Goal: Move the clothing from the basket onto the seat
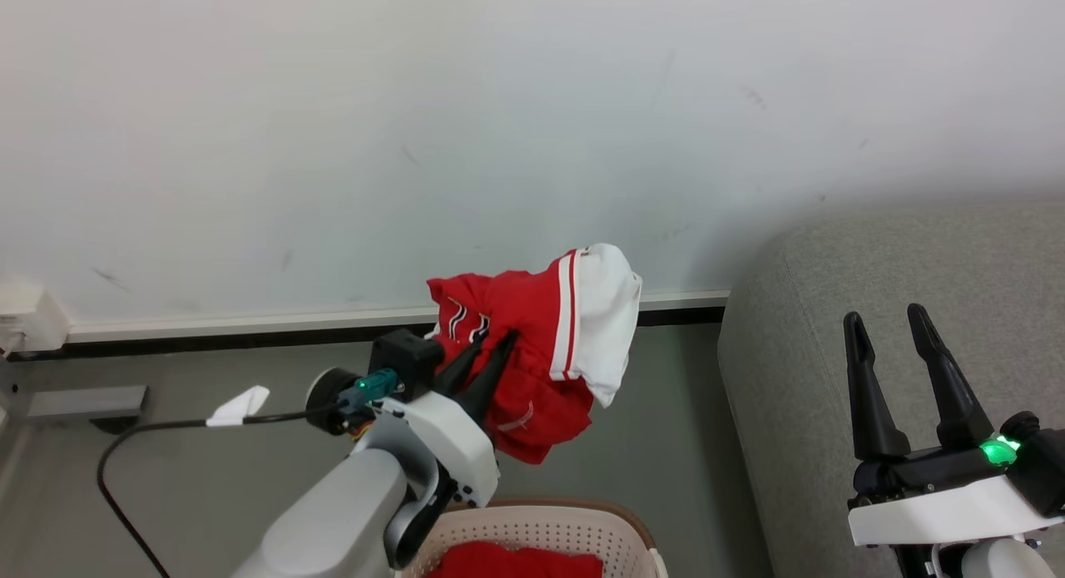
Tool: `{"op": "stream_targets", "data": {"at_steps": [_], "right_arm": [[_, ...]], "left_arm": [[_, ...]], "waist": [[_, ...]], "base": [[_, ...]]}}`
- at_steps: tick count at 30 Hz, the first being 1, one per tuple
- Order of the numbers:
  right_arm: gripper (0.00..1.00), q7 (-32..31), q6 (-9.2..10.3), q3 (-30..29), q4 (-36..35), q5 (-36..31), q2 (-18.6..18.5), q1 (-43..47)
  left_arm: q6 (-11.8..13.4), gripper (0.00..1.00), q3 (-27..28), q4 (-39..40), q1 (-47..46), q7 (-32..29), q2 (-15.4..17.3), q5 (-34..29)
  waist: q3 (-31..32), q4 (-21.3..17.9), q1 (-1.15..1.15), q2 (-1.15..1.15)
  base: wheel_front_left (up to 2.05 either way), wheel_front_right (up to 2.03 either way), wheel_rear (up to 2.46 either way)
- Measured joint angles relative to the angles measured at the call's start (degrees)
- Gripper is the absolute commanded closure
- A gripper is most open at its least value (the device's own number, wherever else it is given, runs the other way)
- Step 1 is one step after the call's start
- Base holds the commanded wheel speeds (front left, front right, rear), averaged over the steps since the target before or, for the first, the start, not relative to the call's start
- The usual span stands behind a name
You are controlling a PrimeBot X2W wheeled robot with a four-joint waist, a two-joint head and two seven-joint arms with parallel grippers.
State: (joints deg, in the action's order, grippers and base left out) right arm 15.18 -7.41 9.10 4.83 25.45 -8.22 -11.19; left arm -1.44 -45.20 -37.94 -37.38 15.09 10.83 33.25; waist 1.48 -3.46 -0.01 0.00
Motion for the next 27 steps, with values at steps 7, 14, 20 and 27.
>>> {"op": "stream_targets", "data": {"at_steps": [7,14,20,27], "right_arm": [[0.0,0.0,0.0,1.68,0.63,0.68,-0.13,0.98],[0.0,0.0,0.0,2.85,0.77,0.88,-0.14,1.08],[0.0,0.0,0.0,3.89,0.88,1.25,-0.34,1.08],[0.0,-0.01,0.0,6.99,2.0,1.87,-0.89,1.08]], "left_arm": [[2.27,1.0,1.29,9.89,-1.15,-2.89,2.58,0.09],[4.64,1.0,1.58,16.67,-0.77,-6.06,4.56,0.26],[5.6,1.0,1.57,19.65,-0.09,-7.33,5.45,0.49],[6.12,1.0,1.53,21.15,-0.09,-8.02,5.79,0.62]], "waist": [[1.13,-0.2,0.01,0.0],[1.18,-0.57,0.01,0.0],[1.02,-0.61,0.01,0.0],[1.0,-0.34,0.01,0.0]], "base": [[0.0,0.0,0.0],[0.0,0.0,0.0],[0.0,0.0,0.0],[0.0,0.0,0.0]]}}
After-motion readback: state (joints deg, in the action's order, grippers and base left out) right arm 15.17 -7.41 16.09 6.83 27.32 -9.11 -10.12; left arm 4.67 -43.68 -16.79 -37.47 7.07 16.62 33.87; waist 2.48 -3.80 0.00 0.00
